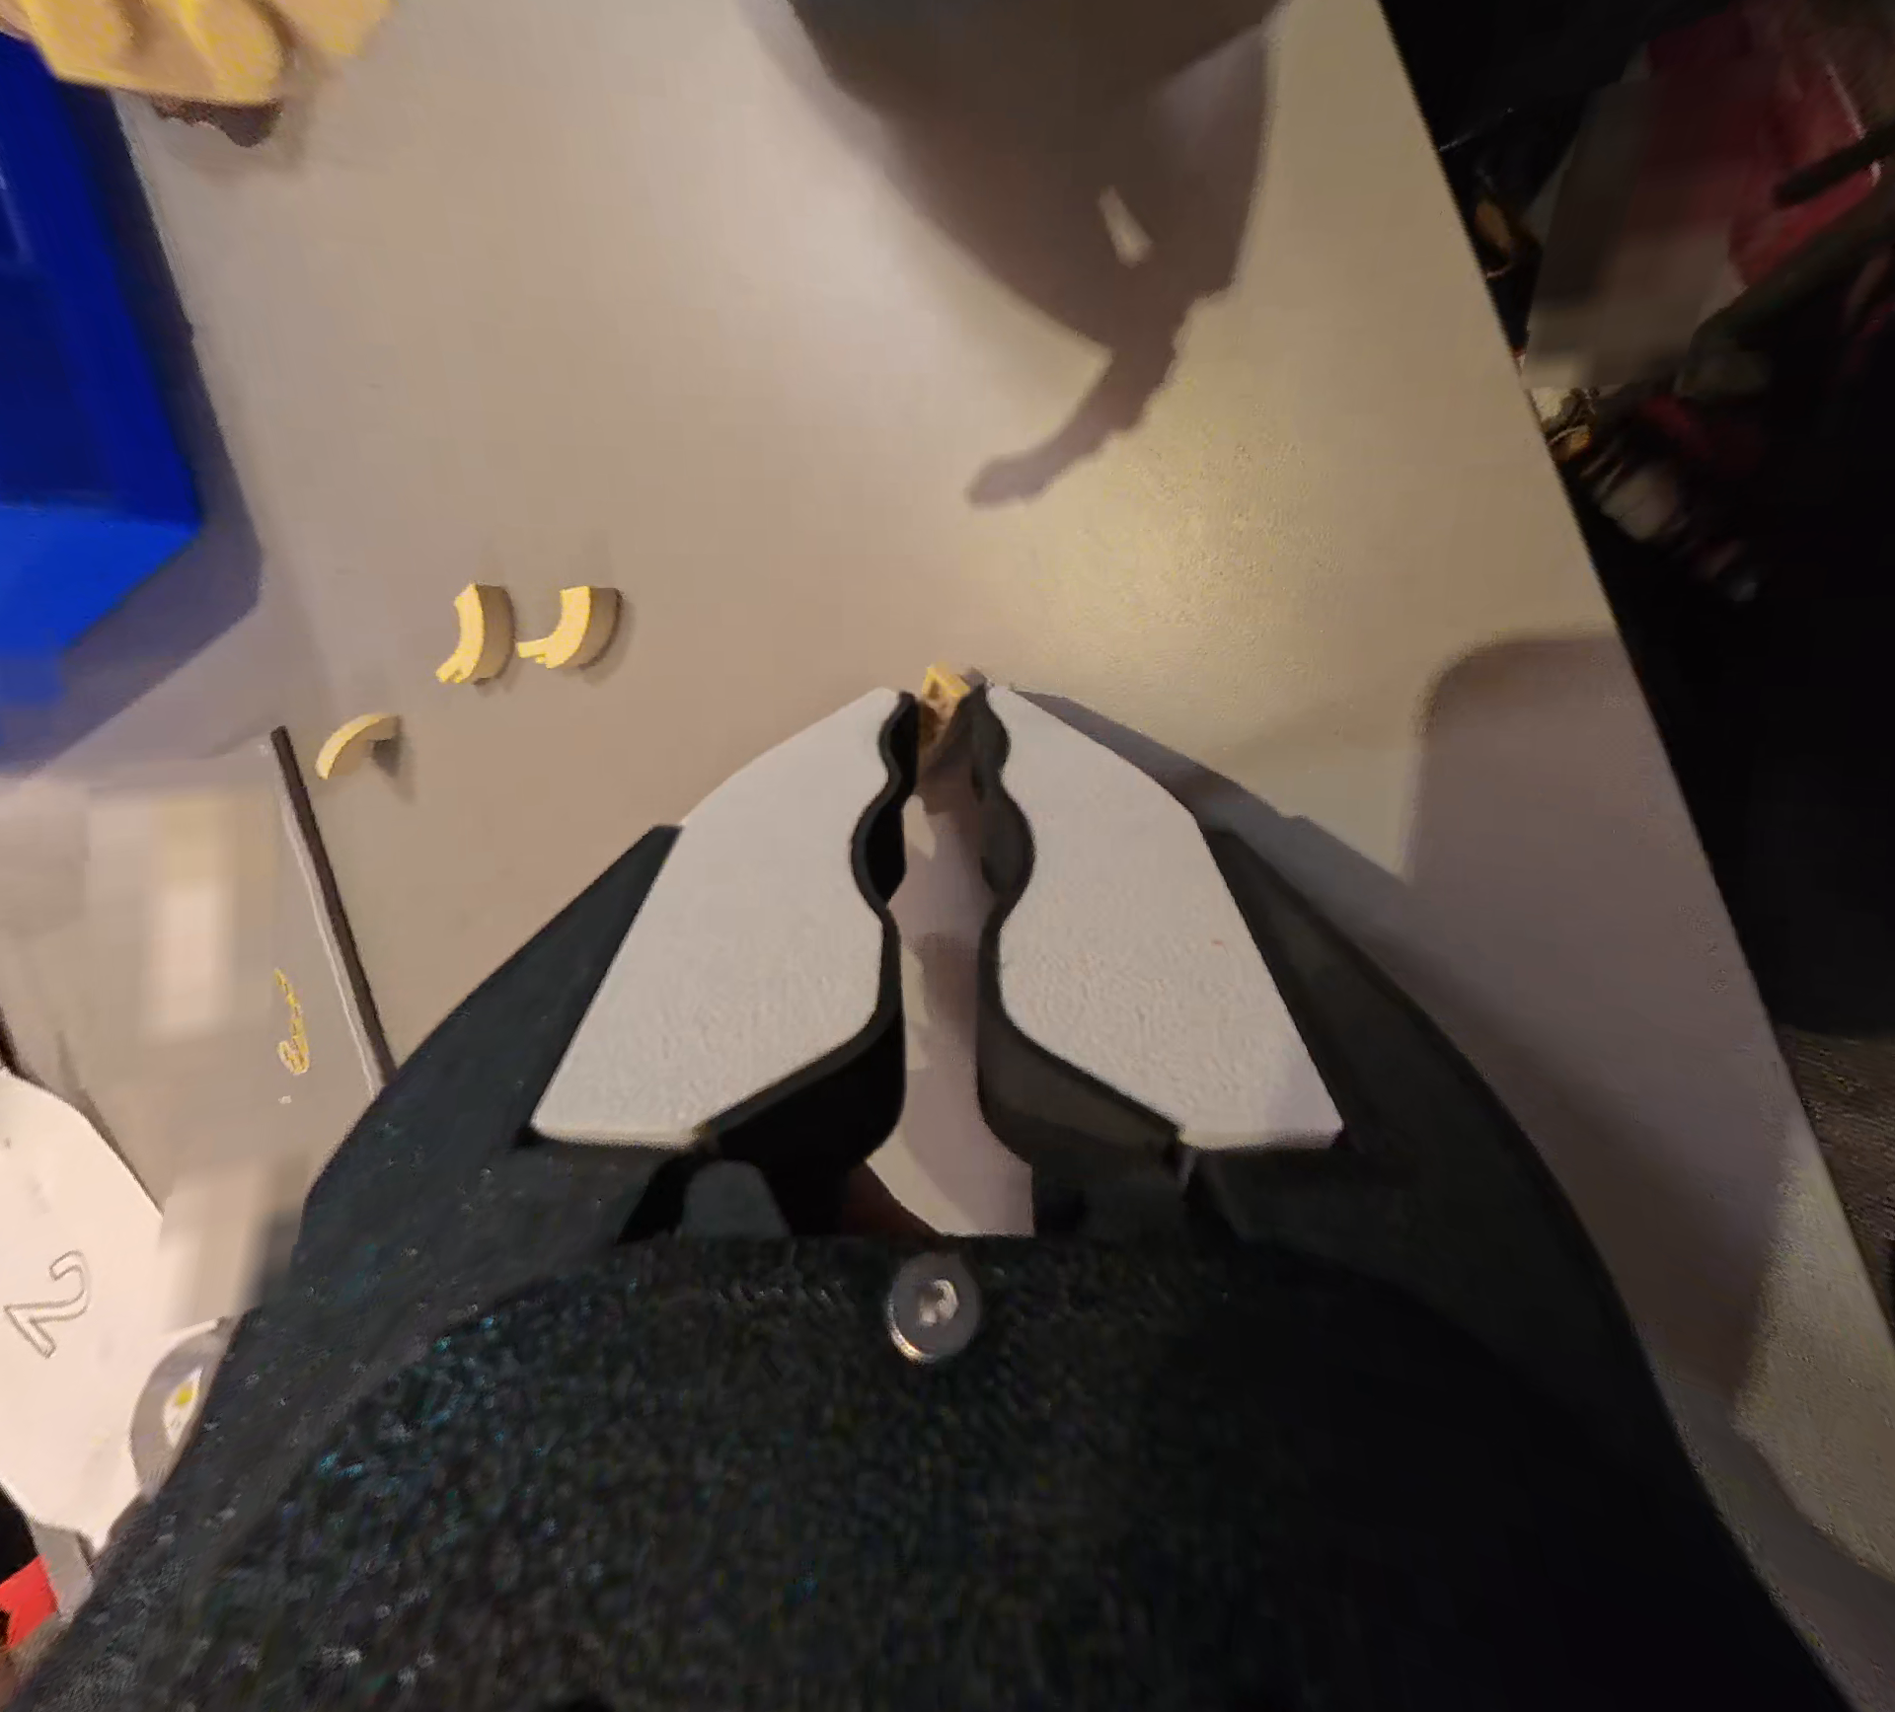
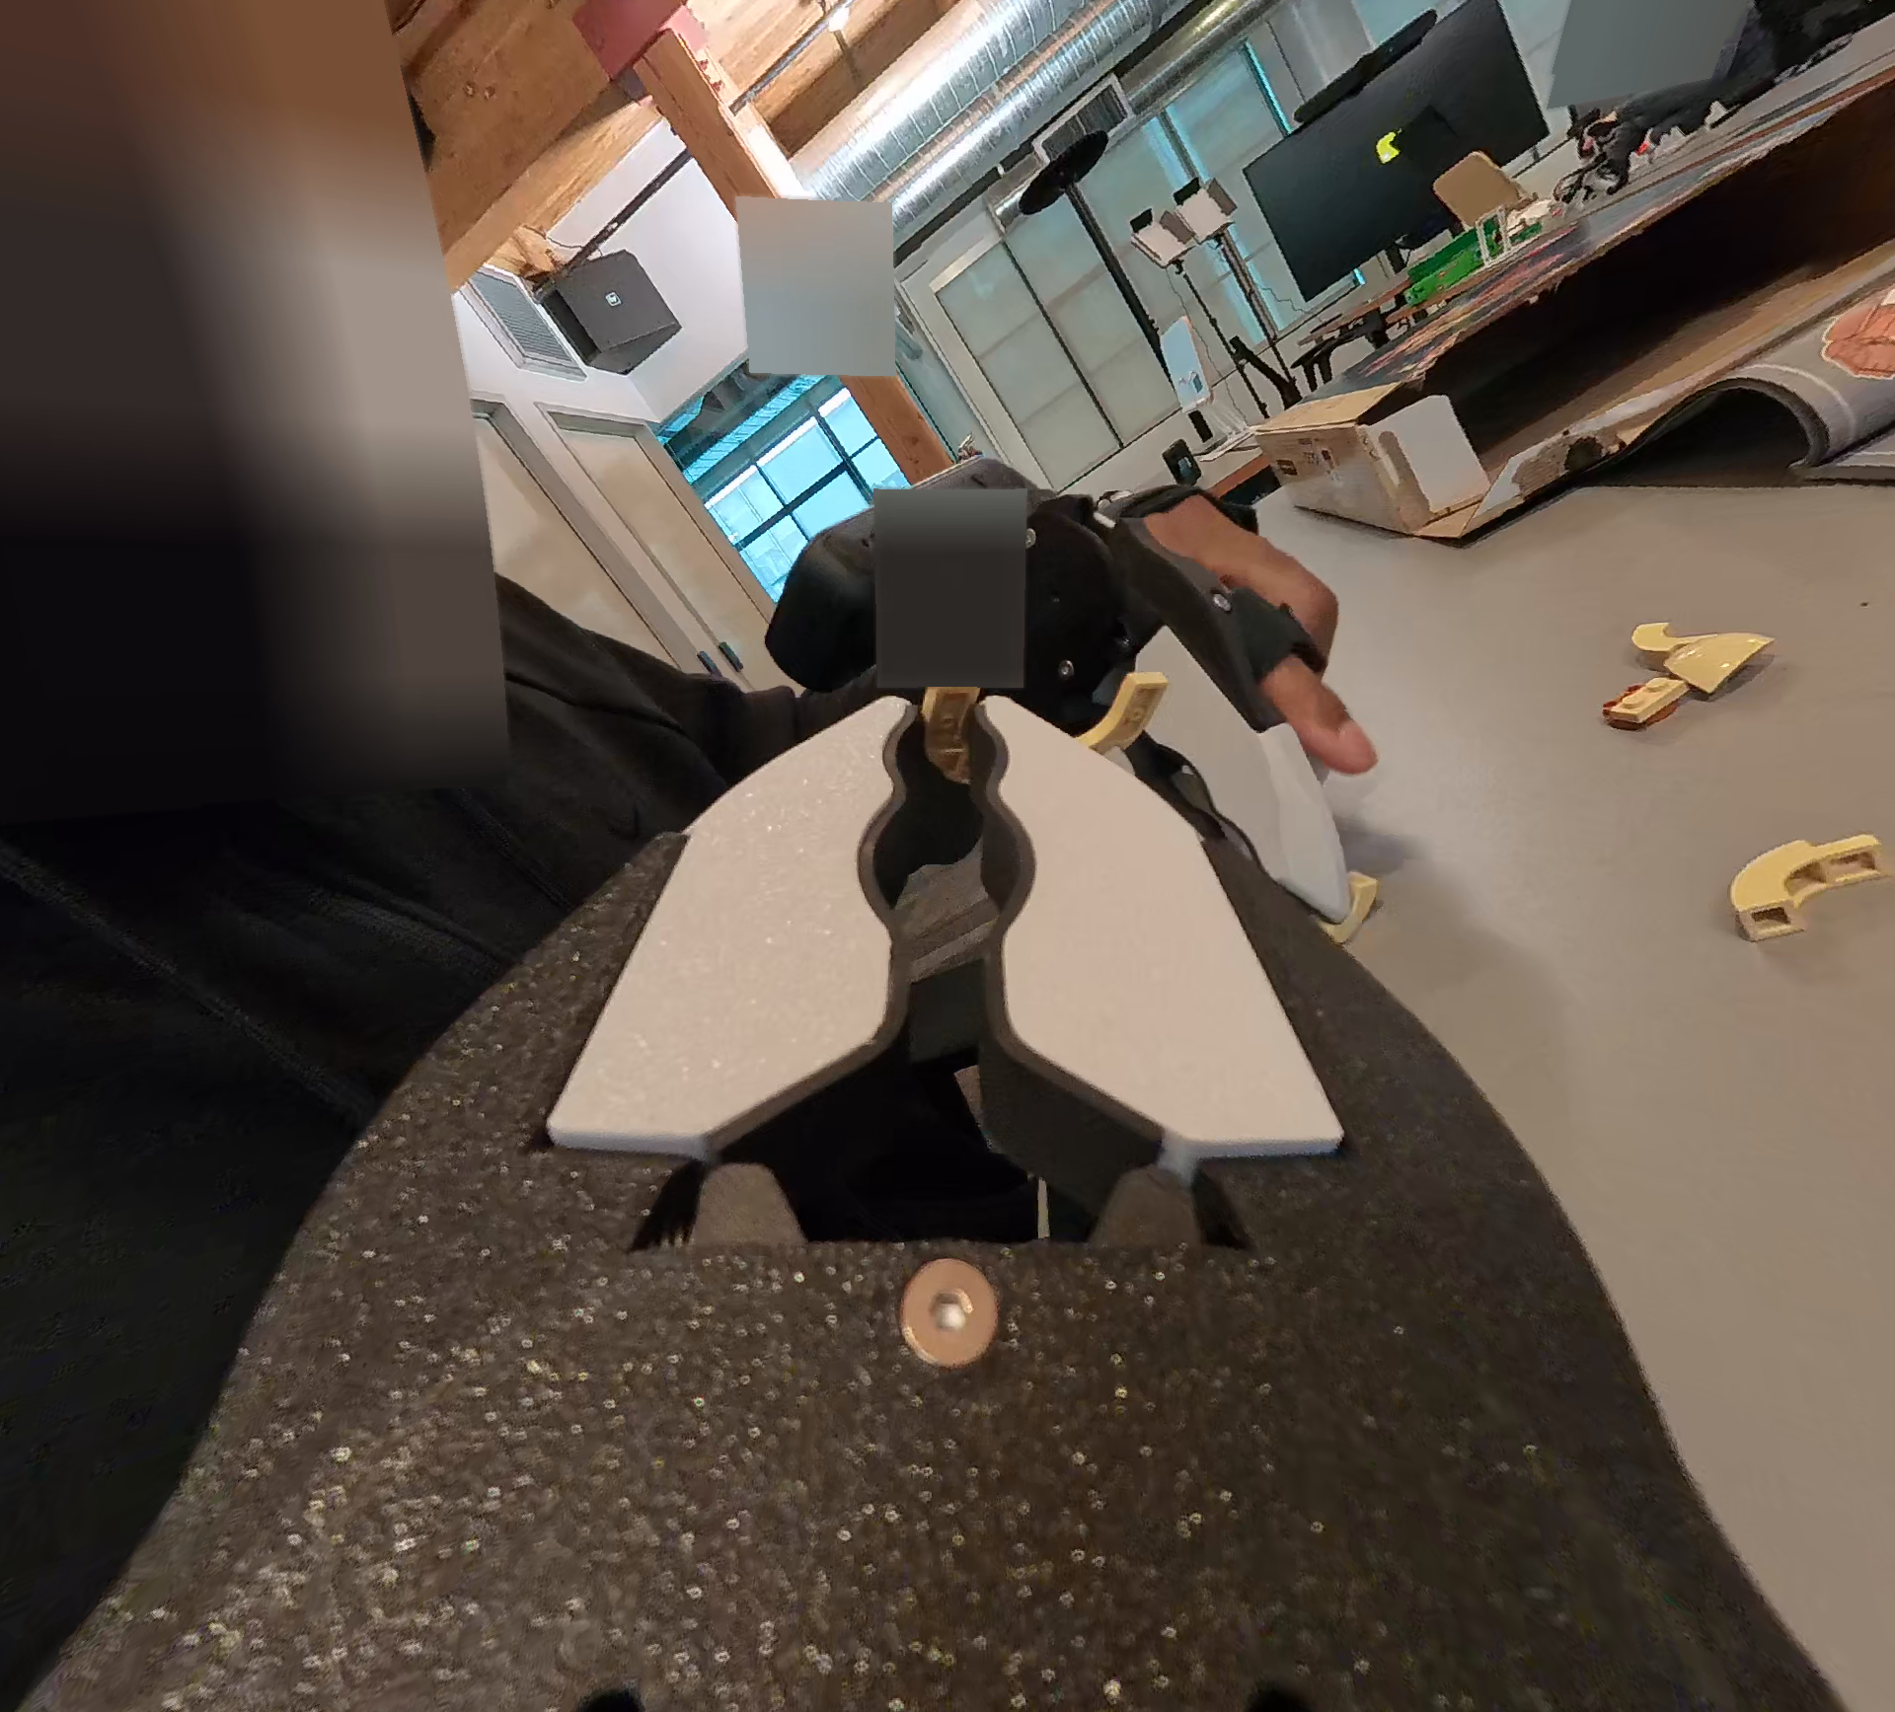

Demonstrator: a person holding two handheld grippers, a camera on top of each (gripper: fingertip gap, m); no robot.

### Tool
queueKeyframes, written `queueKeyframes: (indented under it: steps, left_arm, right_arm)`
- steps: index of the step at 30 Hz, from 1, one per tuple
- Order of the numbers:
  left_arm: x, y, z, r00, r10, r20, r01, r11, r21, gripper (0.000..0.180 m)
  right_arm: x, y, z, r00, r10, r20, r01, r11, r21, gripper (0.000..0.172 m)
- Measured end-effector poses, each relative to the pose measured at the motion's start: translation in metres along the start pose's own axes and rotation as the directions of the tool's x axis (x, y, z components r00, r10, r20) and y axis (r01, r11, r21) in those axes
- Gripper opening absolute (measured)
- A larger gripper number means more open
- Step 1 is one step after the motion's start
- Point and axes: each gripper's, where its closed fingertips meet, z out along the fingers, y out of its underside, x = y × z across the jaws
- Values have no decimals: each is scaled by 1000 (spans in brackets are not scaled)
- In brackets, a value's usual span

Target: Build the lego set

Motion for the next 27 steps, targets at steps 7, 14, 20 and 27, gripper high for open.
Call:
queueKeyframes:
  steps: [7,14,20,27]
  left_arm:
    - [-9,-16,0,947,-317,-59,322,927,194,5]
    - [-50,-65,-66,585,-690,-426,709,180,682,4]
    - [-74,-70,-94,304,-455,-837,679,-512,526,4]
    - [-73,-85,-94,243,-169,-955,655,-698,290,4]
  right_arm:
    - [8,-3,-4,998,-19,-56,19,1000,9,8]
    - [22,-9,-4,990,-36,-139,40,999,25,8]
    - [28,-9,5,978,-90,-188,95,995,22,8]
    - [36,-9,11,962,-112,-251,121,992,23,8]
